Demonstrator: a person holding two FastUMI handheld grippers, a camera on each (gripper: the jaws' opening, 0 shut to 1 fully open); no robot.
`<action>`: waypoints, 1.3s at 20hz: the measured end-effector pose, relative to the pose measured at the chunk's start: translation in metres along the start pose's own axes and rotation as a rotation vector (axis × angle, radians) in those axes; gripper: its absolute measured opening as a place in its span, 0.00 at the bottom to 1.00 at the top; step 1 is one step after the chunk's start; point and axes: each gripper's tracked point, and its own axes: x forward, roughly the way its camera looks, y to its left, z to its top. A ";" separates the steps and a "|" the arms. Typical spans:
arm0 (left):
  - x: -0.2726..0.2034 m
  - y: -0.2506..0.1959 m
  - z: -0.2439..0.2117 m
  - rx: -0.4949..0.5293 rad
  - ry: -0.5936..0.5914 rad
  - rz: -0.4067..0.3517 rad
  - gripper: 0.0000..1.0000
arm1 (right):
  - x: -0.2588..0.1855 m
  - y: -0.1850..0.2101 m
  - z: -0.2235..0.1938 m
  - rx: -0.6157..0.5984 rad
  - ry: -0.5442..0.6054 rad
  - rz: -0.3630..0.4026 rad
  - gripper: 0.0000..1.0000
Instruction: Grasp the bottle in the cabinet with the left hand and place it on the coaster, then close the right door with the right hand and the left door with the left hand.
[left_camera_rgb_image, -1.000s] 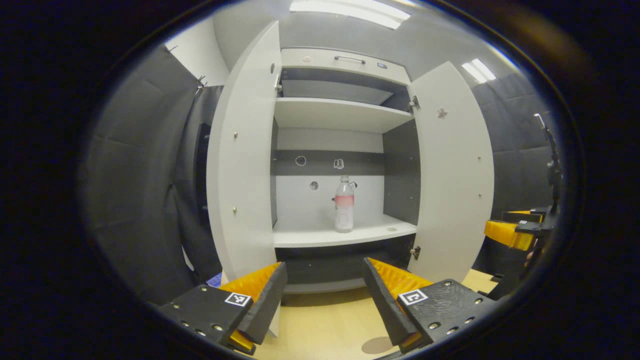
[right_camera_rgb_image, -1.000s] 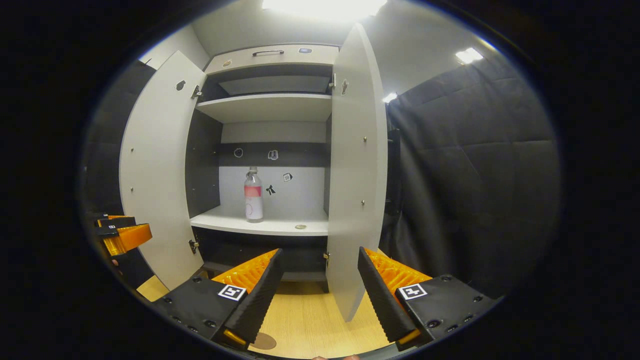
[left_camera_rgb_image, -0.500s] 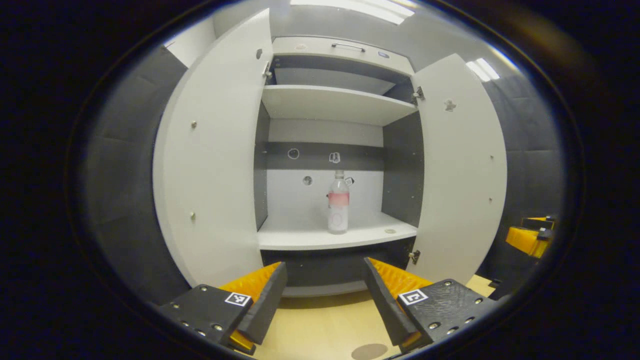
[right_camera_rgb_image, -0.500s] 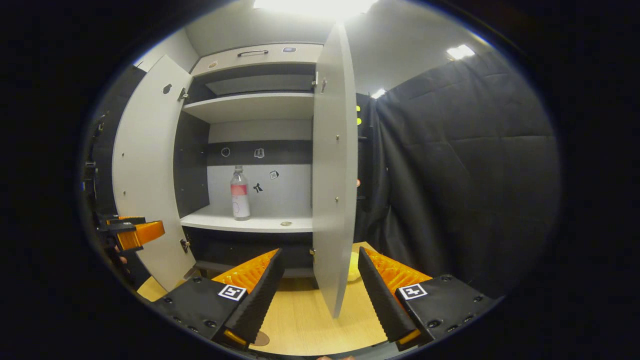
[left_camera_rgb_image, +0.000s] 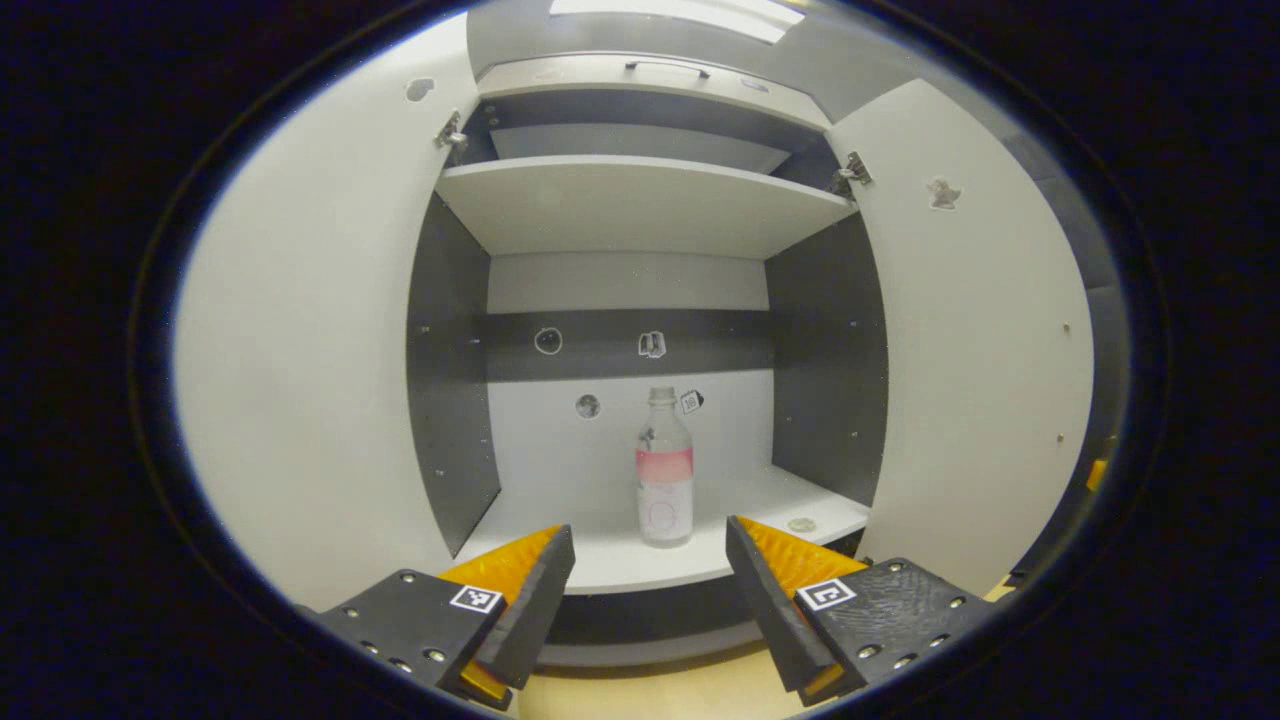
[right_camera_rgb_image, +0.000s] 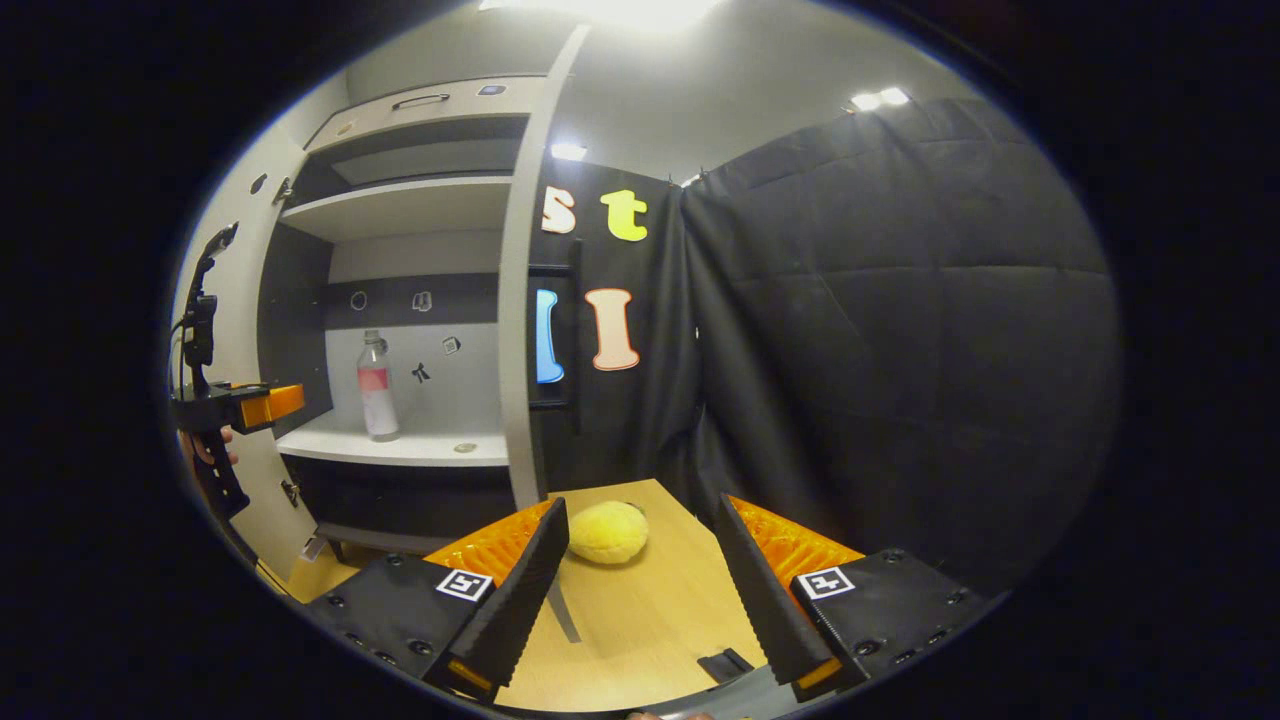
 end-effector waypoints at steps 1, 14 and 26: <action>0.014 -0.004 0.003 -0.009 -0.004 -0.006 0.91 | 0.005 -0.009 0.005 0.000 -0.016 -0.020 0.95; 0.146 -0.008 -0.008 0.012 0.006 0.006 0.91 | 0.032 -0.070 -0.017 0.023 0.022 -0.159 0.92; 0.187 -0.011 -0.007 0.030 -0.028 -0.011 0.72 | 0.053 -0.084 -0.018 0.025 0.021 -0.166 0.92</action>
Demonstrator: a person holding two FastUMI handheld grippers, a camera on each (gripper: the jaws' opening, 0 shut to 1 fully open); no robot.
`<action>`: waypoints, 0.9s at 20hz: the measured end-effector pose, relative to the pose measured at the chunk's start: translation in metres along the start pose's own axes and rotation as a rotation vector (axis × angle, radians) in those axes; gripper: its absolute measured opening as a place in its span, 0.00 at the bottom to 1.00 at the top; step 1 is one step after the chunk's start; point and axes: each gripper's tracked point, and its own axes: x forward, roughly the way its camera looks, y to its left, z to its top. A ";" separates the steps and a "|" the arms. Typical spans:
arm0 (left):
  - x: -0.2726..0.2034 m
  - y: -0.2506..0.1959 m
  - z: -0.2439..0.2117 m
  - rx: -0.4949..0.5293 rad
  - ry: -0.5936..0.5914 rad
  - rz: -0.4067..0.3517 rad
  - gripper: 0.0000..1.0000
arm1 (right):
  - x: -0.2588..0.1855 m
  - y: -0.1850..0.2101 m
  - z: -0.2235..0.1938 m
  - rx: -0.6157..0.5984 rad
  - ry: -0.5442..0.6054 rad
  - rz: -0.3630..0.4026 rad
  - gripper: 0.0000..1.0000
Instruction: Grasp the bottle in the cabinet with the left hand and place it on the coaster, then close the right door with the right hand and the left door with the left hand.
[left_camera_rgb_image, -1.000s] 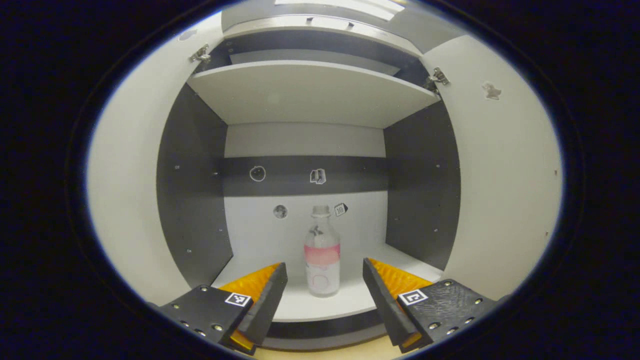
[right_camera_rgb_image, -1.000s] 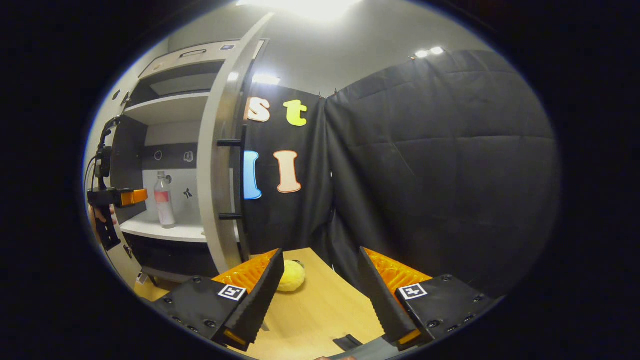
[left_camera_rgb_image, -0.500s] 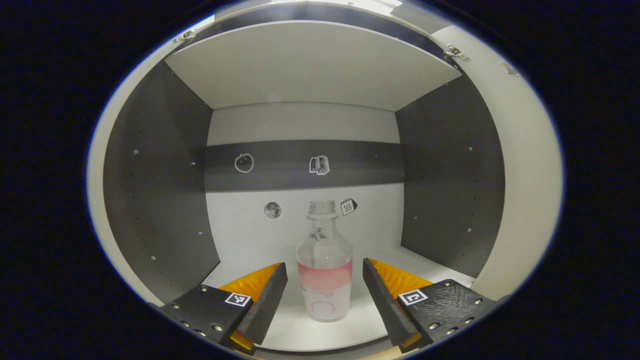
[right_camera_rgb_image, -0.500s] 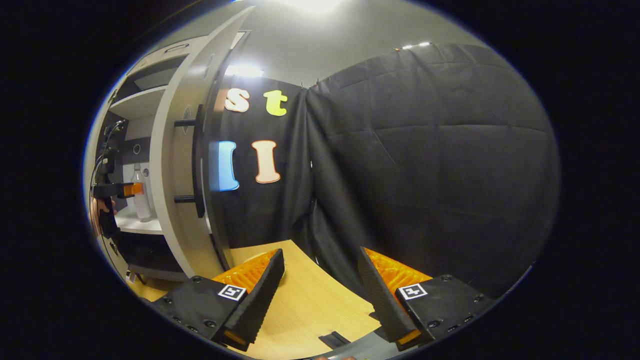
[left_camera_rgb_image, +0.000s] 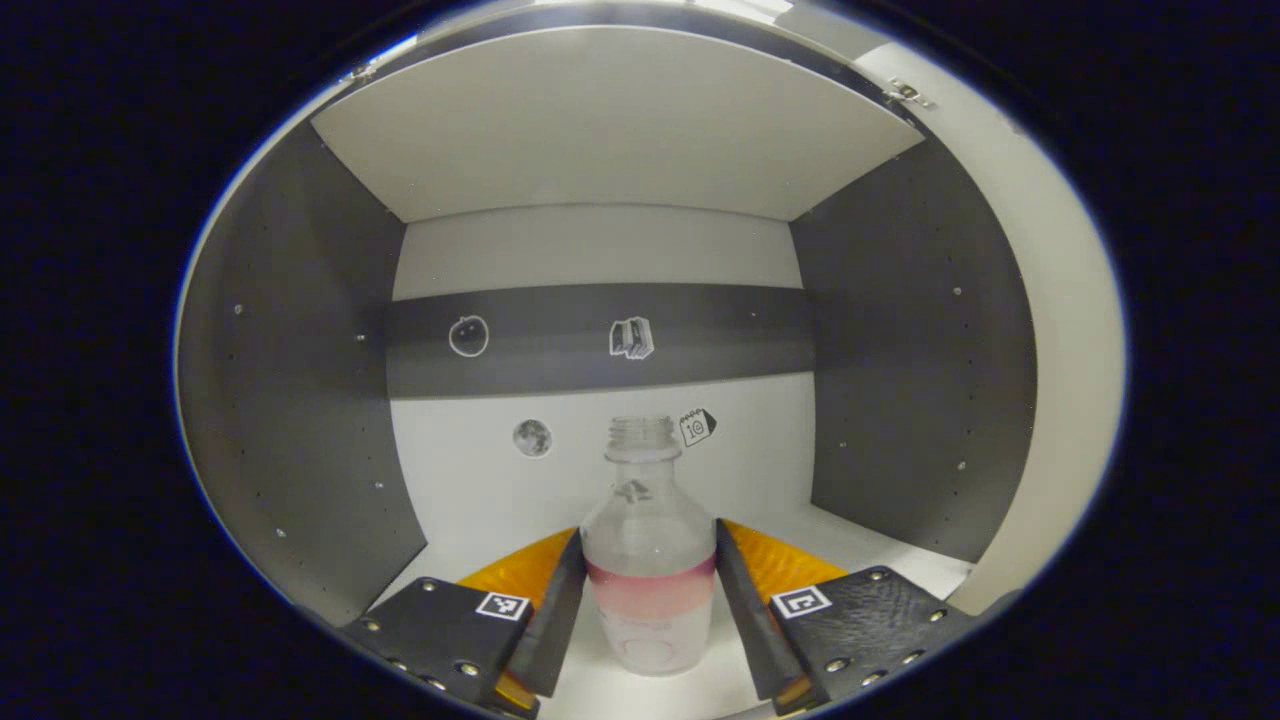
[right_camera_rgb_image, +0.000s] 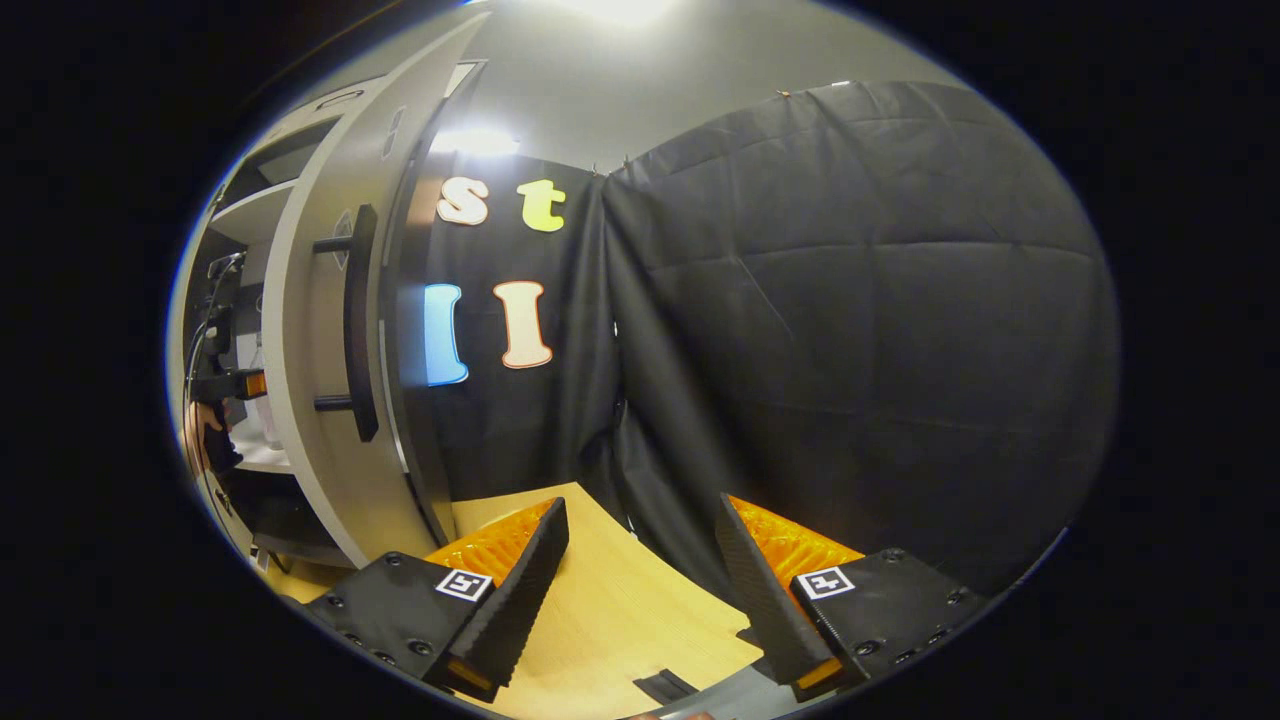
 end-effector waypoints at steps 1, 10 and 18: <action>0.001 -0.001 0.000 0.002 0.005 -0.005 0.72 | 0.003 0.000 0.000 0.000 -0.001 0.003 0.92; -0.037 -0.018 0.038 0.025 -0.048 -0.020 0.67 | 0.053 0.009 -0.005 0.030 0.010 0.110 0.95; -0.116 -0.010 0.082 0.016 -0.098 0.065 0.75 | 0.123 0.025 -0.009 0.114 0.087 0.248 0.96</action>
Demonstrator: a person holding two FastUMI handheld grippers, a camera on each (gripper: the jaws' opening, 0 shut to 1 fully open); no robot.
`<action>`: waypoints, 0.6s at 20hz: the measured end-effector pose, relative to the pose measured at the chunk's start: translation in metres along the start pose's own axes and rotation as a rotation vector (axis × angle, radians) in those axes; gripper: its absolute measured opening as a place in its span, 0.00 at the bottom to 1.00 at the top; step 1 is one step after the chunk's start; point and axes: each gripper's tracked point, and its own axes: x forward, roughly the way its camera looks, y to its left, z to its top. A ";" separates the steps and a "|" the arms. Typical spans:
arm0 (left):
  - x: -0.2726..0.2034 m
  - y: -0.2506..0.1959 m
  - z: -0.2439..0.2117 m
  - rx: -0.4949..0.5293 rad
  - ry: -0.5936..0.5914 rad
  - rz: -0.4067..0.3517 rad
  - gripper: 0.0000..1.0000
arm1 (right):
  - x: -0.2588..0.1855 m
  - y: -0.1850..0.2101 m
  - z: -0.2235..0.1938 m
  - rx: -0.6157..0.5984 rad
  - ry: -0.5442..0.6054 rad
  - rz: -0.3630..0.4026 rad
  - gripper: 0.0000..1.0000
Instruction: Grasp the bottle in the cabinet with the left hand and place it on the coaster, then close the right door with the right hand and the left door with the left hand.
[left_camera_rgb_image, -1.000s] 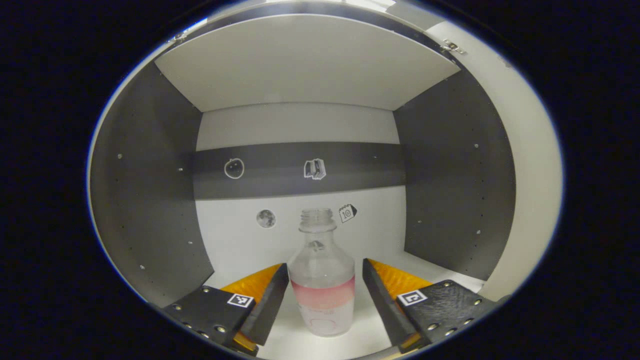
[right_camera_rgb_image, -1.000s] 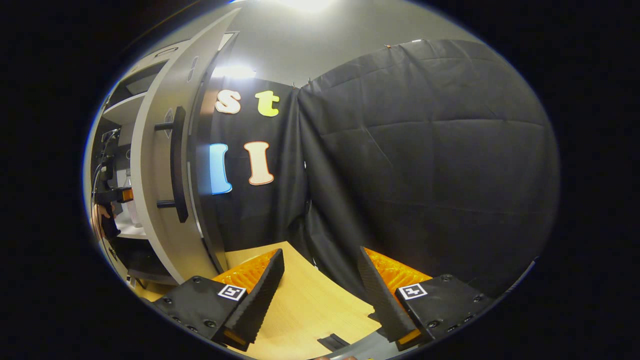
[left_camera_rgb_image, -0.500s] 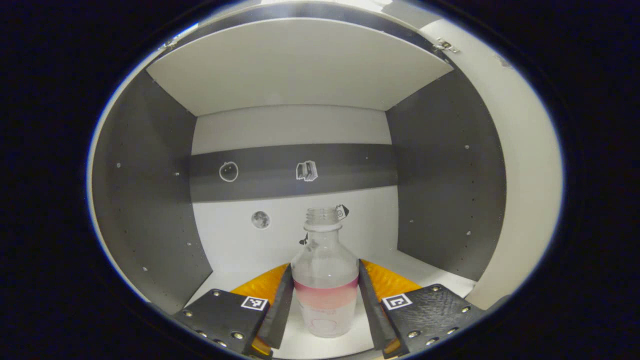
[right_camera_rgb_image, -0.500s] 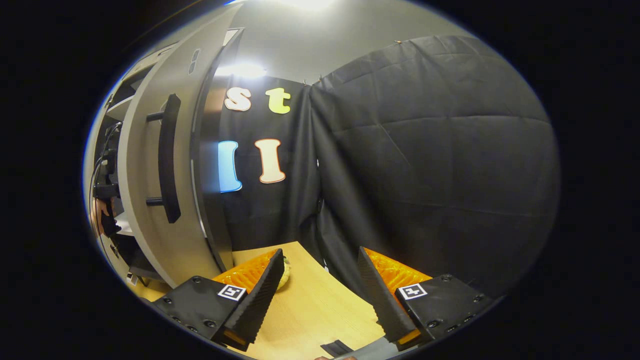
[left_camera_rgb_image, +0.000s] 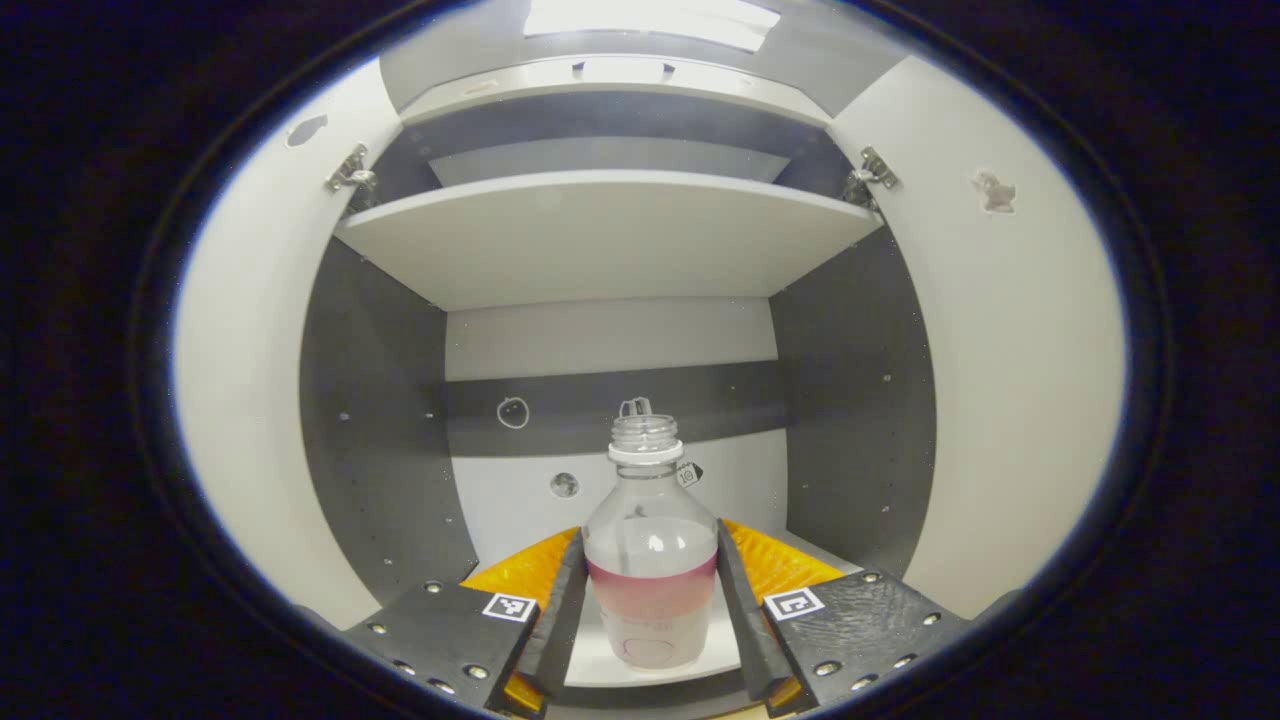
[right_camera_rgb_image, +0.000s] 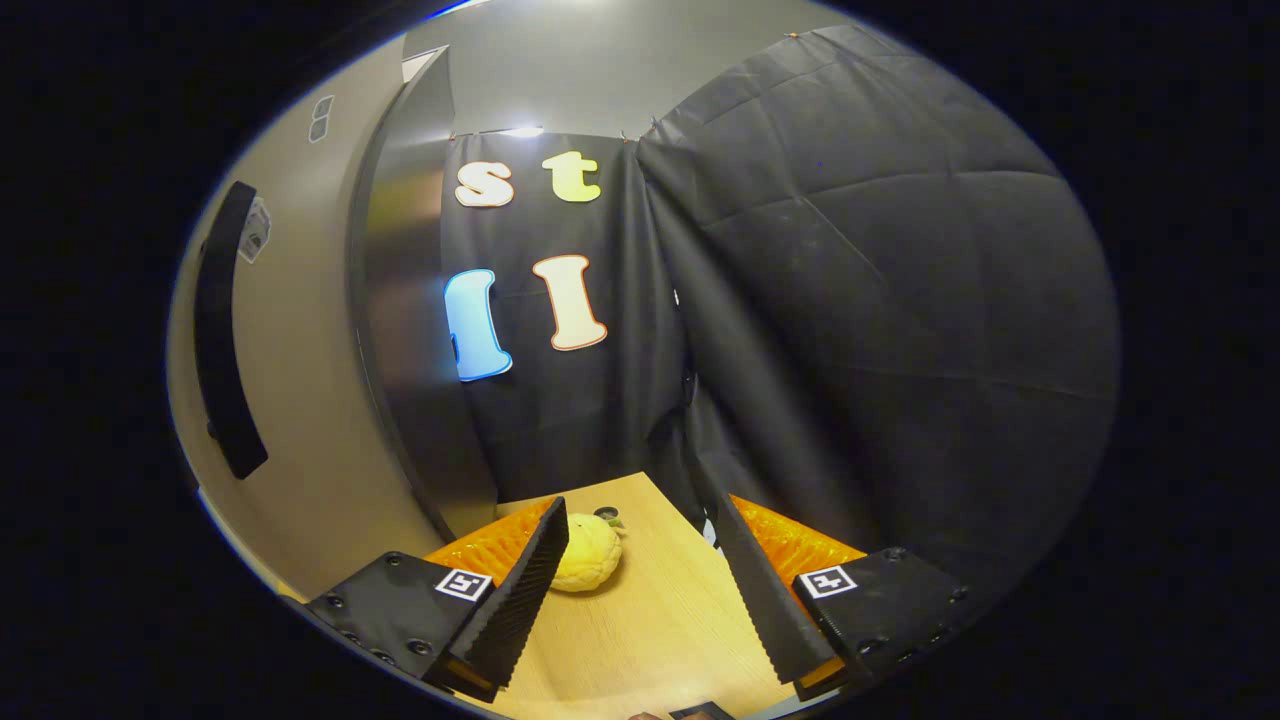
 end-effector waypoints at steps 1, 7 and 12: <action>-0.010 0.003 0.001 -0.011 -0.003 0.007 0.75 | 0.003 0.001 0.005 0.010 -0.011 0.006 0.98; -0.096 0.031 0.007 -0.025 0.034 0.042 0.67 | -0.007 0.014 0.003 0.002 -0.037 -0.001 0.98; -0.150 0.029 -0.009 -0.053 0.052 0.014 0.68 | -0.040 0.026 0.002 -0.027 -0.042 0.025 0.98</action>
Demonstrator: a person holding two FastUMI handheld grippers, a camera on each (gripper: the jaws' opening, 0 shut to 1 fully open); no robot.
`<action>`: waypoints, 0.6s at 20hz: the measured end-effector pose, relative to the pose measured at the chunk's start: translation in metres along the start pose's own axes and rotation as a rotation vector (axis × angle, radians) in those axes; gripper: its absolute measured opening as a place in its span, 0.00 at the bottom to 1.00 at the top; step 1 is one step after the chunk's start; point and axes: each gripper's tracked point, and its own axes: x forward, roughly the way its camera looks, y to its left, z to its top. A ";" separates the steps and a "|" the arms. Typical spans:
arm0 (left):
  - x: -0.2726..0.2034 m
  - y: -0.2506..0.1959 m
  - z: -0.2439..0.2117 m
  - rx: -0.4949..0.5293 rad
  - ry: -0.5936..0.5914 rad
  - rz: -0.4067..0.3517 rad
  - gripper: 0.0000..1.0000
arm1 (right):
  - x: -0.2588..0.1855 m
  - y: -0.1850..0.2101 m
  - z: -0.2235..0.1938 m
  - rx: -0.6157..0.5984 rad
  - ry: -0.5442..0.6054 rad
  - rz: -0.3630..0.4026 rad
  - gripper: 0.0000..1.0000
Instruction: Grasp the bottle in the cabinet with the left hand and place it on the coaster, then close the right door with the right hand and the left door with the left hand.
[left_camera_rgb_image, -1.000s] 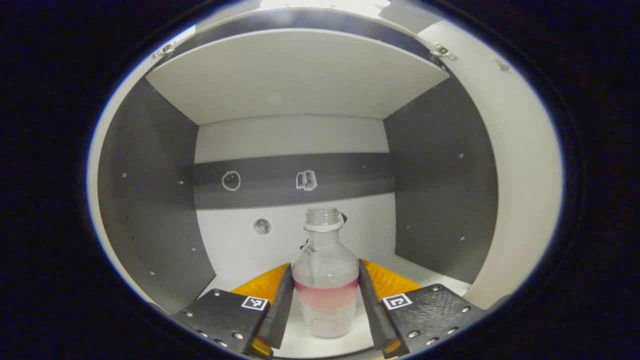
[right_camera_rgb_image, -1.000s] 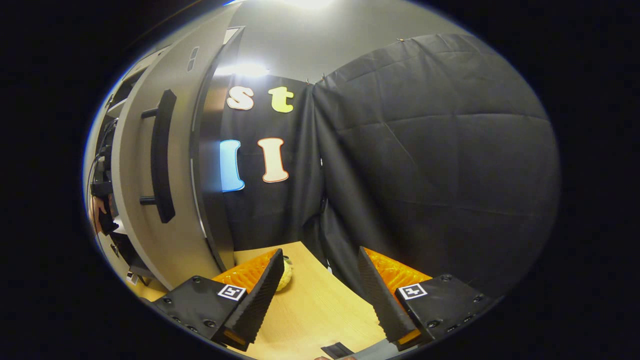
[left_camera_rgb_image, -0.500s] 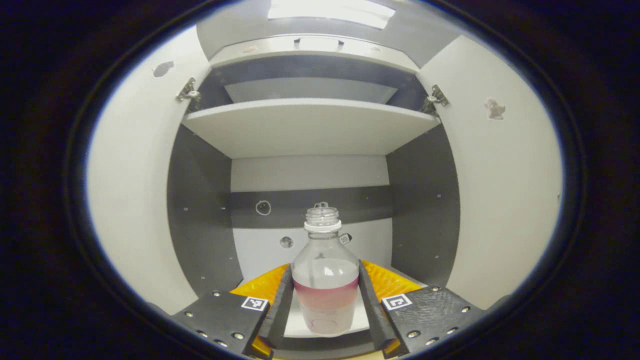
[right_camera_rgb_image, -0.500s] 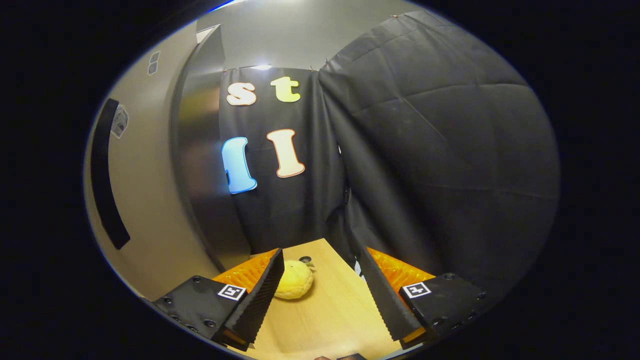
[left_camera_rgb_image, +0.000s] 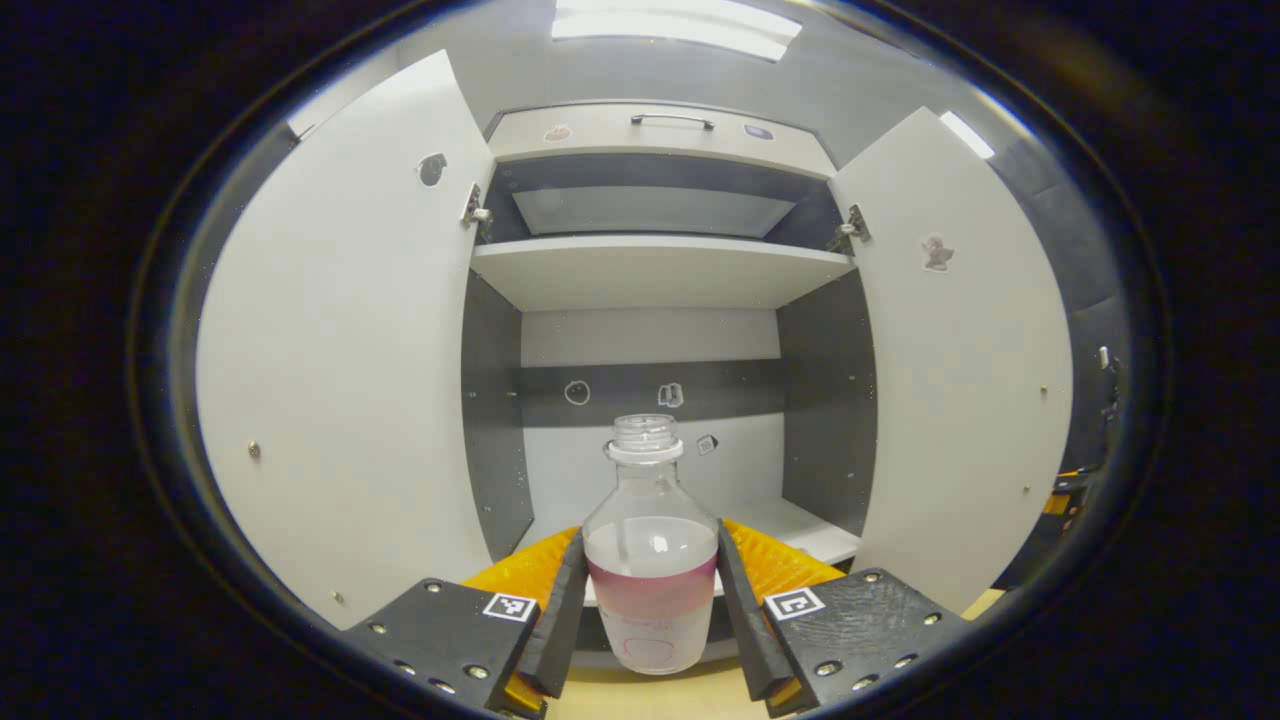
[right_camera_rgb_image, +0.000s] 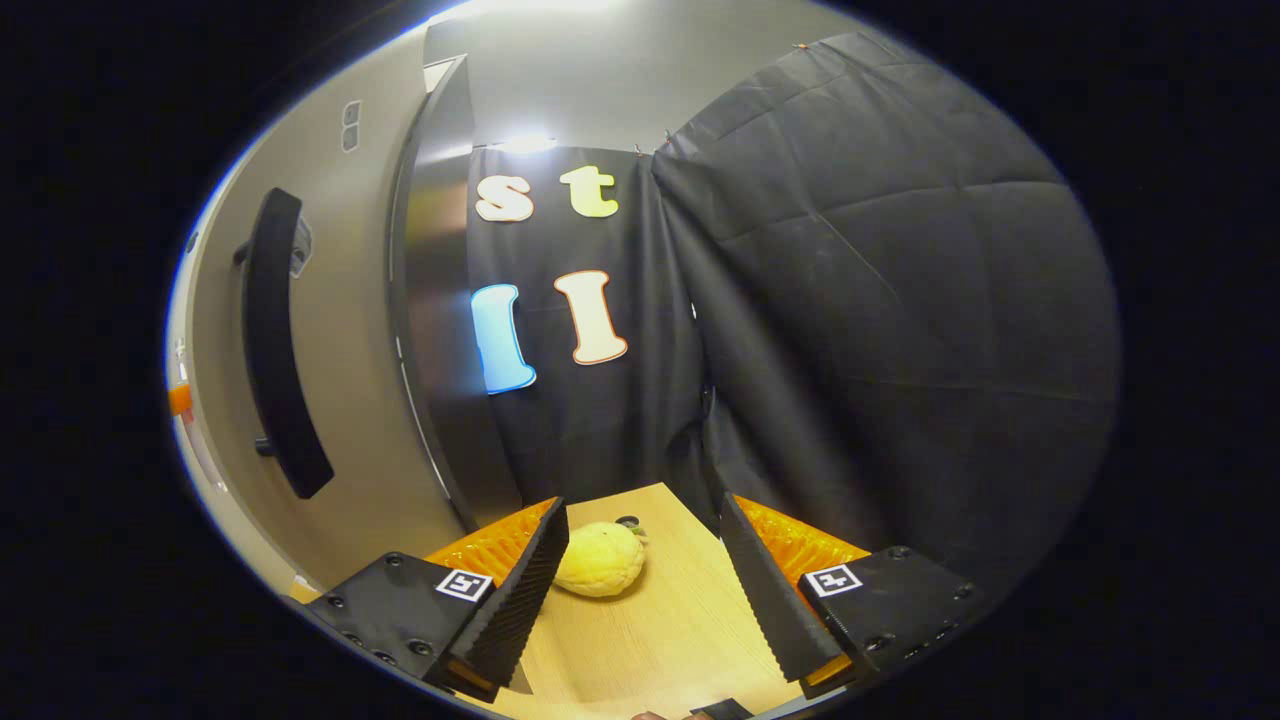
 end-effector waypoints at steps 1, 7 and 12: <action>-0.009 -0.004 -0.009 -0.024 0.010 -0.018 0.68 | -0.008 0.001 0.005 -0.002 -0.010 -0.002 0.98; -0.055 -0.017 -0.067 -0.088 0.066 -0.070 0.67 | -0.047 -0.007 0.027 0.006 -0.077 -0.064 0.92; -0.081 -0.022 -0.133 -0.113 0.105 -0.062 0.68 | -0.067 -0.007 0.053 0.064 -0.129 -0.088 0.92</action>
